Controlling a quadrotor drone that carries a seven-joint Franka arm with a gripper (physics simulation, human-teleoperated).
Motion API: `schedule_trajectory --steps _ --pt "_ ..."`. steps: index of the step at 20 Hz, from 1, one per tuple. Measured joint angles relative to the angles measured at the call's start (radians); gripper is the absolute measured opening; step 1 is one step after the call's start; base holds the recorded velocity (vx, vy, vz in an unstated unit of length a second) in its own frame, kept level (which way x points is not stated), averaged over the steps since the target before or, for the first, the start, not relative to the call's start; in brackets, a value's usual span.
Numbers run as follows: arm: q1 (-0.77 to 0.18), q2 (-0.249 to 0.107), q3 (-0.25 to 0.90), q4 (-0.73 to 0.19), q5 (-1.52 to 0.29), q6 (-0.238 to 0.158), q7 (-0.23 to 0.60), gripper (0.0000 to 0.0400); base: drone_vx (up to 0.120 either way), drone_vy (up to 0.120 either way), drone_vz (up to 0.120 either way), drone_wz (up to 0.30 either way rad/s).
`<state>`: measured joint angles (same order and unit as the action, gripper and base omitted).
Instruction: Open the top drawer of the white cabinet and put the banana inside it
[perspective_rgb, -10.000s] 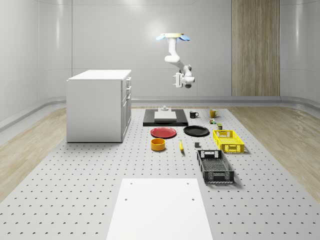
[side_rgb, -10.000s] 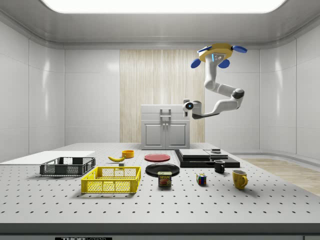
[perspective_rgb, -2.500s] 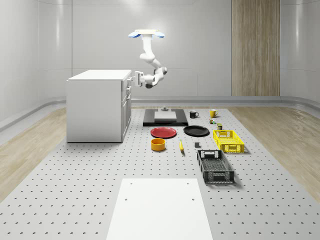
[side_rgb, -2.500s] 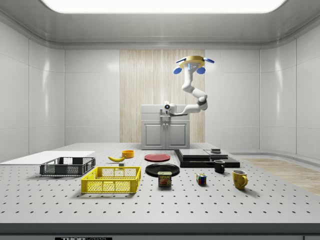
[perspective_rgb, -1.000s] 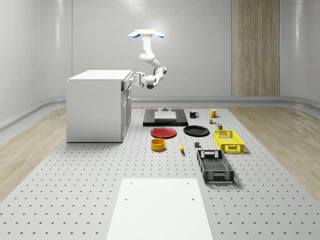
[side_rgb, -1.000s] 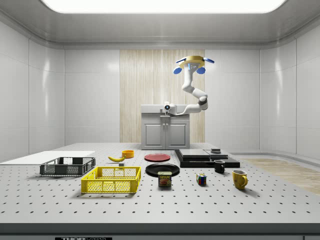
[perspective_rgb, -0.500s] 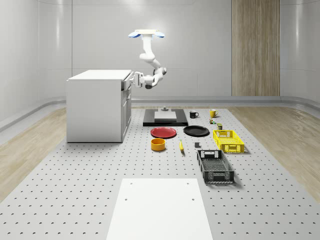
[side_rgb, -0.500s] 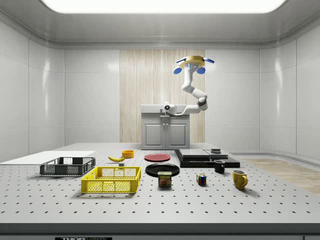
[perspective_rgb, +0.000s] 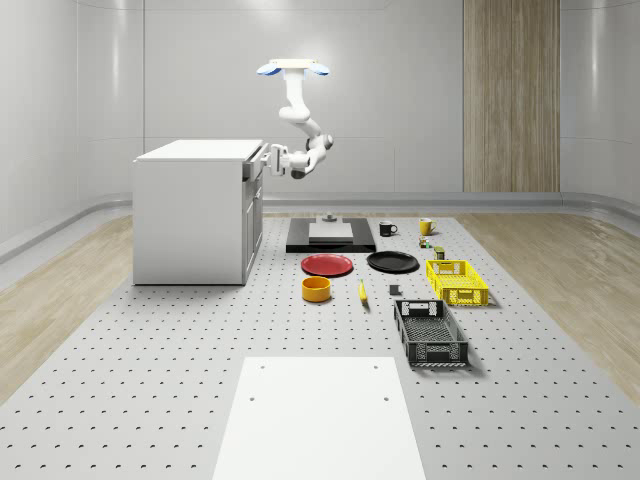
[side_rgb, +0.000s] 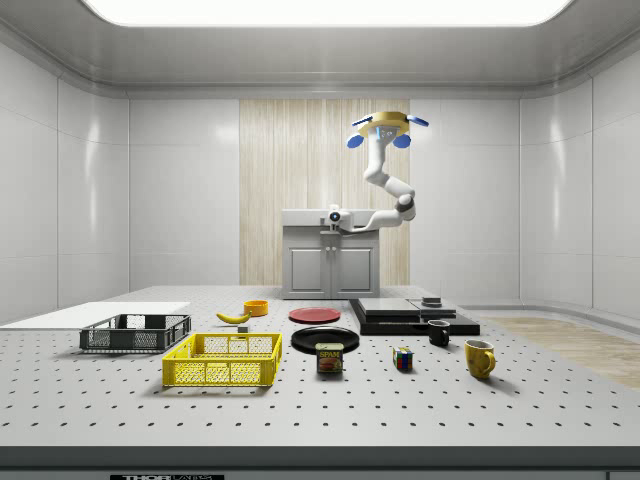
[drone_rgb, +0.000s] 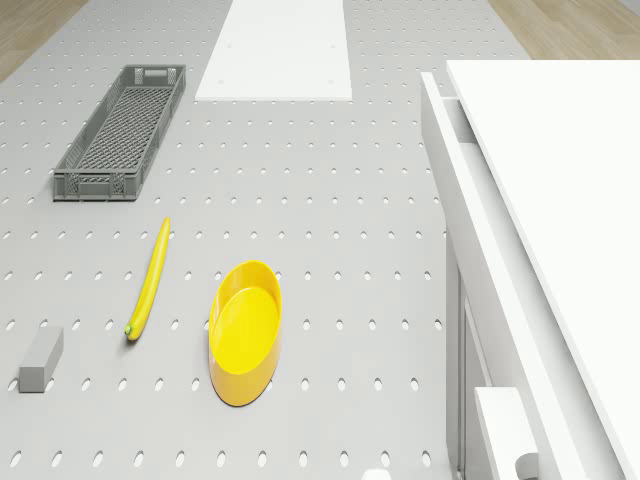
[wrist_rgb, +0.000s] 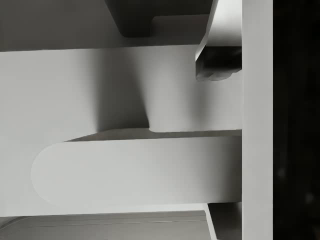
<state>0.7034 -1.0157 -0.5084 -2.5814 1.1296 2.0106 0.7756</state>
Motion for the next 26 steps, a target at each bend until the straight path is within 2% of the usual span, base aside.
schedule_trajectory --steps 2,3,4,5,6,7,9,10,12,14,15,16,18,19,20,21,23,26 --pt "0.001 -0.019 -0.016 0.006 -0.037 -0.01 0.035 0.0283 0.0 0.0 0.0 0.0" --pt "0.0 -0.022 -0.028 0.005 -0.045 -0.016 0.022 0.0264 0.0 0.0 0.0 0.0" --pt "-0.006 -0.011 -0.045 -0.003 -0.037 -0.025 -0.04 0.0228 0.0 0.0 0.0 0.0" --pt "-0.012 -0.013 -0.054 -0.002 -0.04 -0.036 -0.043 0.0201 0.0 0.0 0.0 0.0" --pt "-0.016 -0.017 -0.064 -0.001 -0.048 -0.045 -0.038 0.019 0.0 0.0 0.0 0.0" --pt "-0.018 -0.03 -0.071 0.006 -0.069 -0.055 -0.001 0.0224 0.0 0.0 0.0 0.0" --pt "-0.026 -0.031 -0.099 0.004 -0.085 -0.073 -0.062 0.0199 0.0 0.0 0.0 0.0" --pt "-0.038 -0.016 -0.112 0.001 -0.079 -0.09 -0.094 0.0178 0.0 0.0 0.0 0.0" --pt "-0.05 -0.023 -0.13 0.01 -0.094 -0.116 -0.074 0.0149 0.0 0.0 0.0 0.0" --pt "-0.058 -0.031 -0.15 0.021 -0.118 -0.138 -0.049 0.0152 0.0 0.0 0.0 0.0" --pt "-0.056 -0.051 -0.159 0.033 -0.151 -0.146 -0.012 0.02 0.0 0.0 0.0 0.0" --pt "-0.056 -0.046 -0.181 0.029 -0.159 -0.155 -0.051 0.0179 0.0 0.0 0.0 0.0" --pt "-0.062 -0.051 -0.202 0.042 -0.175 -0.178 -0.035 0.0152 0.0 0.0 0.0 0.0" --pt "-0.064 -0.054 -0.213 0.049 -0.187 -0.188 -0.023 0.0155 0.0 0.0 0.0 0.0" --pt "-0.068 -0.038 -0.233 0.042 -0.184 -0.196 -0.085 0.0182 0.0 0.0 0.0 0.0" --pt "-0.069 -0.037 -0.229 0.054 -0.177 -0.2 0.01 0.0158 0.0 0.0 0.0 0.0" --pt "-0.067 -0.053 -0.245 0.072 -0.202 -0.217 0.028 0.0253 0.0 0.1 0.0 0.0" --pt "-0.066 -0.063 -0.272 0.089 -0.229 -0.239 0.028 0.0331 0.0 0.12 0.0 0.0"
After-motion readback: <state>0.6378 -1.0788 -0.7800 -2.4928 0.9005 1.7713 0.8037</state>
